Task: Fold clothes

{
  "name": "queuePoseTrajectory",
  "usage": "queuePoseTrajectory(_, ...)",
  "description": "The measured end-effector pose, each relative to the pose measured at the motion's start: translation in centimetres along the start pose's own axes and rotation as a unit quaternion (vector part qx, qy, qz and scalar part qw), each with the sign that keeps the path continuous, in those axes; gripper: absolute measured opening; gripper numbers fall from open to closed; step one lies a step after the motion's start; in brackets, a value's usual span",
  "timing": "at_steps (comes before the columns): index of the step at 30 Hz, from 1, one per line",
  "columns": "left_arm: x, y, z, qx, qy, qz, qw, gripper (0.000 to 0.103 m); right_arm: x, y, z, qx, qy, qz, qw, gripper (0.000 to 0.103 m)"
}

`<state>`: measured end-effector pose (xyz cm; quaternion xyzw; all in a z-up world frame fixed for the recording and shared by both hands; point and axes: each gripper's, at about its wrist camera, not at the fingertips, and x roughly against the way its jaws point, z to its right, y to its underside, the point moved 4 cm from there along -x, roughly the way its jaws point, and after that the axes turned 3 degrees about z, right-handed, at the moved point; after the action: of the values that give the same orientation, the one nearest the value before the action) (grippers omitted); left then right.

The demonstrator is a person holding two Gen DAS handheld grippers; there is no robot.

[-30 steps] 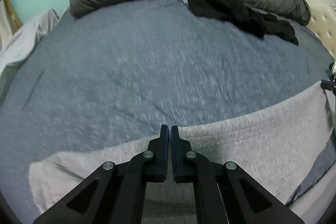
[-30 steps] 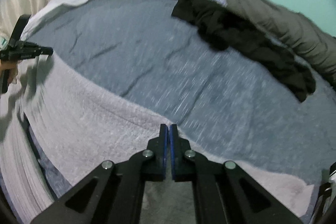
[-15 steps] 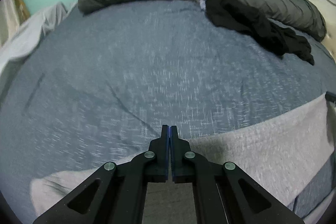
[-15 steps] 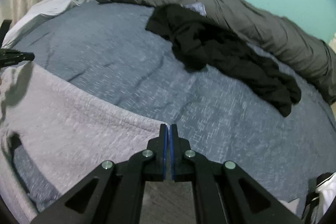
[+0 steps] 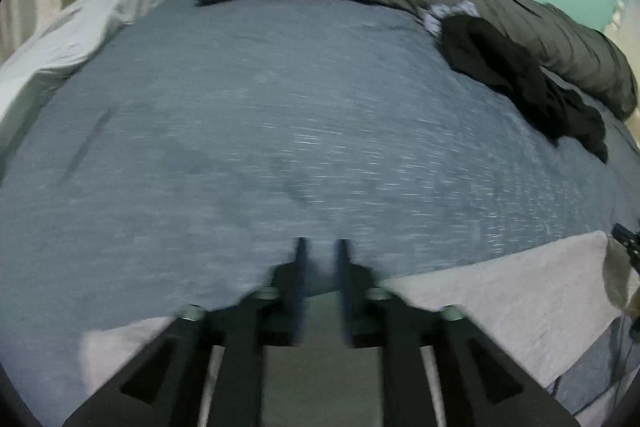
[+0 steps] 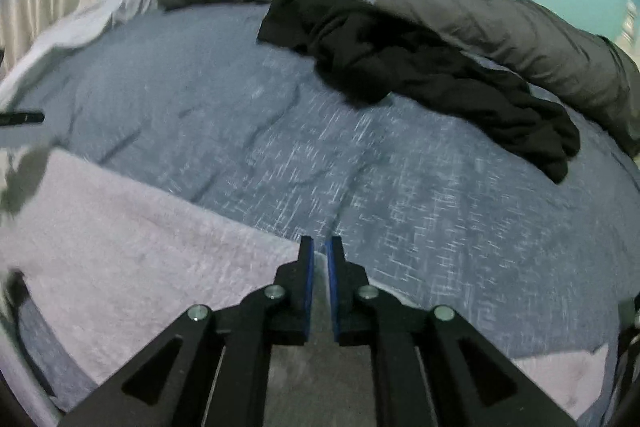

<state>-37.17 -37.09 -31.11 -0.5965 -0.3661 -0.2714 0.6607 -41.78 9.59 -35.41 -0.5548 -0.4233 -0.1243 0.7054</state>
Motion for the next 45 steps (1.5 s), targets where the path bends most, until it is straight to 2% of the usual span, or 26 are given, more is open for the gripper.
queuePoseTrajectory(1, 0.4, 0.3, -1.1, 0.003, -0.009, -0.003, 1.0000, 0.050, 0.7, 0.1, 0.1, -0.005, -0.003, 0.006, 1.000, 0.009)
queuePoseTrajectory(5, 1.1, 2.1, -5.3, 0.006, -0.058, -0.022, 0.9981, 0.050, 2.8, 0.8, -0.1, -0.020, -0.013, 0.014, 1.000, 0.014)
queuePoseTrajectory(11, 0.2, 4.8, -10.0, 0.051, -0.076, -0.060, 0.9940, 0.060, 5.0, 2.8, -1.6, -0.028, -0.052, 0.025, 0.998, 0.014)
queuePoseTrajectory(12, -0.2, 5.3, -10.5, 0.058, -0.074, -0.068, 0.9932, 0.062, 5.3, 3.1, -1.9, -0.025, -0.057, 0.025, 0.998, 0.014)
queuePoseTrajectory(15, -1.3, 6.6, -10.7, 0.082, -0.039, -0.084, 0.9923, 0.062, 5.4, 4.1, -2.9, -0.017, -0.065, 0.017, 0.998, 0.014)
queuePoseTrajectory(18, -1.6, 7.2, -10.7, 0.094, -0.018, -0.084, 0.9919, 0.062, 5.2, 4.4, -3.2, -0.014, -0.063, 0.013, 0.998, 0.014)
queuePoseTrajectory(20, -1.7, 7.5, -10.4, 0.092, -0.014, -0.085, 0.9920, 0.048, 5.0, 4.4, -3.0, -0.019, -0.064, 0.013, 0.998, 0.014)
queuePoseTrajectory(21, -1.7, 7.5, -10.3, 0.087, -0.014, -0.086, 0.9924, 0.028, 5.0, 4.4, -3.0, -0.022, -0.065, 0.014, 0.998, 0.014)
queuePoseTrajectory(22, -1.5, 7.5, -10.0, 0.080, -0.016, -0.084, 0.9931, 0.019, 5.0, 4.4, -2.9, -0.026, -0.067, 0.014, 0.997, 0.014)
queuePoseTrajectory(25, -0.1, 6.8, -9.4, 0.057, -0.031, -0.059, 0.9961, 0.015, 5.0, 4.6, -2.9, -0.027, -0.067, 0.013, 0.997, 0.014)
queuePoseTrajectory(29, 3.7, 4.3, -9.1, 0.040, -0.071, 0.019, 0.9965, 0.013, 5.2, 4.6, -2.6, -0.032, -0.065, 0.017, 0.997, 0.014)
queuePoseTrajectory(31, 5.4, 3.1, -8.5, 0.028, -0.086, 0.059, 0.9942, 0.013, 5.4, 4.6, -2.3, -0.039, -0.065, 0.021, 0.997, 0.014)
queuePoseTrajectory(33, 5.8, 2.2, -8.2, 0.015, -0.097, 0.080, 0.9920, 0.013, 5.6, 4.6, -1.9, -0.048, -0.066, 0.023, 0.996, 0.014)
queuePoseTrajectory(34, 5.3, 2.1, -8.2, 0.015, -0.099, 0.073, 0.9922, 0.014, 5.6, 4.6, -1.8, -0.052, -0.066, 0.022, 0.996, 0.014)
queuePoseTrajectory(37, 1.8, 3.7, -9.0, 0.030, -0.099, 0.003, 0.9946, 0.021, 5.7, 4.6, -1.4, -0.061, -0.067, 0.023, 0.996, 0.014)
queuePoseTrajectory(38, 1.1, 4.3, -9.2, 0.031, -0.106, -0.007, 0.9938, 0.021, 5.8, 4.6, -1.3, -0.064, -0.067, 0.023, 0.995, 0.014)
queuePoseTrajectory(41, 0.7, 5.7, -9.7, 0.036, -0.103, -0.016, 0.9939, 0.028, 6.1, 4.7, -1.2, -0.064, -0.071, 0.023, 0.995, 0.014)
queuePoseTrajectory(45, 1.5, 5.9, -11.1, 0.061, -0.090, -0.007, 0.9941, 0.042, 6.3, 5.1, -1.2, -0.052, -0.076, 0.018, 0.996, 0.014)
